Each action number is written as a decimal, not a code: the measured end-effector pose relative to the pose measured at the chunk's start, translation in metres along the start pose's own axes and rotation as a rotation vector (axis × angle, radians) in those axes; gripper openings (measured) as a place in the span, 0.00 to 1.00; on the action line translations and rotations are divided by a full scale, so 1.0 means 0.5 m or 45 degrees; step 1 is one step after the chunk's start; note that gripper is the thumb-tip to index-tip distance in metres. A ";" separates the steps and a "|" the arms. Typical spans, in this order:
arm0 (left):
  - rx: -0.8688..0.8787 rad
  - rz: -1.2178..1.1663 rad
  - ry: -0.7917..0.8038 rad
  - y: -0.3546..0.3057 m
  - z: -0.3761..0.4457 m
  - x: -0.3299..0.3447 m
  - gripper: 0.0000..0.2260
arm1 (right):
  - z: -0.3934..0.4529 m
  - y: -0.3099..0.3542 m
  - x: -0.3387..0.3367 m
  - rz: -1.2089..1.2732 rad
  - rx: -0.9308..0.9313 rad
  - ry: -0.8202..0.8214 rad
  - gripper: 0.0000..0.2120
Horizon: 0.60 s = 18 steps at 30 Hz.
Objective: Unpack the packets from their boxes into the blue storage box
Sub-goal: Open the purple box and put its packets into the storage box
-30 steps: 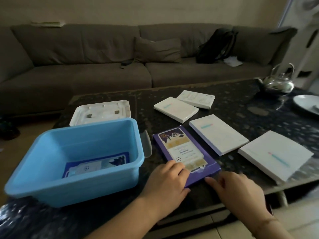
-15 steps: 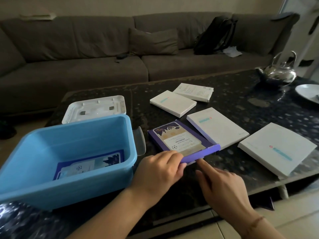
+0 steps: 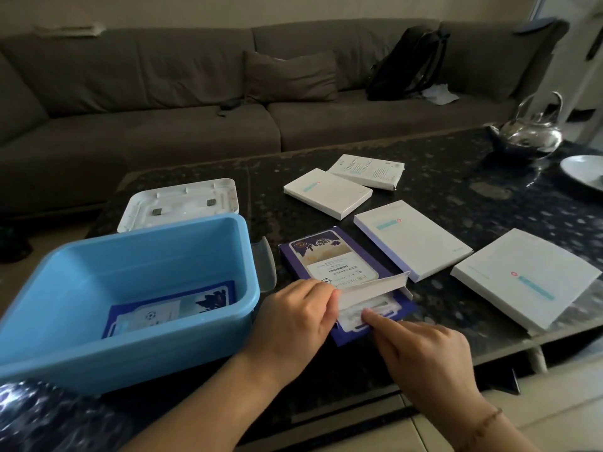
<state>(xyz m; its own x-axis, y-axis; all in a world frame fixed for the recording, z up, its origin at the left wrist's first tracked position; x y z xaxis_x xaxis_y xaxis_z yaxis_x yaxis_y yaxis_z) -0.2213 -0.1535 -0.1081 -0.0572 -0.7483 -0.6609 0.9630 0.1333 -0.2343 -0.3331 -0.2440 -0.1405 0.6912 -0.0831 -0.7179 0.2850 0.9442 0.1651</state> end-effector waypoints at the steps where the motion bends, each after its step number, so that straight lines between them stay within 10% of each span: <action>1: -0.008 -0.004 -0.006 0.001 0.001 -0.001 0.14 | -0.007 0.001 -0.008 0.009 0.001 -0.001 0.14; 5: -0.031 -0.010 0.019 0.007 -0.002 0.002 0.15 | -0.035 -0.009 -0.026 0.138 0.170 0.087 0.12; 10: -0.056 -0.039 0.017 0.008 0.003 -0.002 0.15 | -0.107 -0.063 0.005 1.147 1.220 0.066 0.07; 15: -0.078 -0.035 0.007 0.008 0.007 -0.007 0.15 | -0.152 -0.064 0.014 1.536 1.718 -0.319 0.14; 18: -0.087 -0.037 0.011 0.009 0.005 -0.004 0.15 | -0.158 -0.035 0.044 1.653 1.871 -0.158 0.14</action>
<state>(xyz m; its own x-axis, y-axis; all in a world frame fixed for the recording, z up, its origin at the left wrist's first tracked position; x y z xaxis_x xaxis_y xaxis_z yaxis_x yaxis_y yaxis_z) -0.2163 -0.1528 -0.1060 -0.0879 -0.7468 -0.6592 0.9407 0.1554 -0.3014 -0.3753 -0.2371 -0.2129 0.9180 0.2450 0.3120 -0.1547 -0.5031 0.8503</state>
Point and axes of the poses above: each hand's wrist, its own z-axis towards the middle knuckle, its own x-axis out of the palm, y = z × x, the point moved 10 cm from there along z, towards the middle knuckle, and after that the axes turned 5 degrees about -y, right-handed, at the moved point
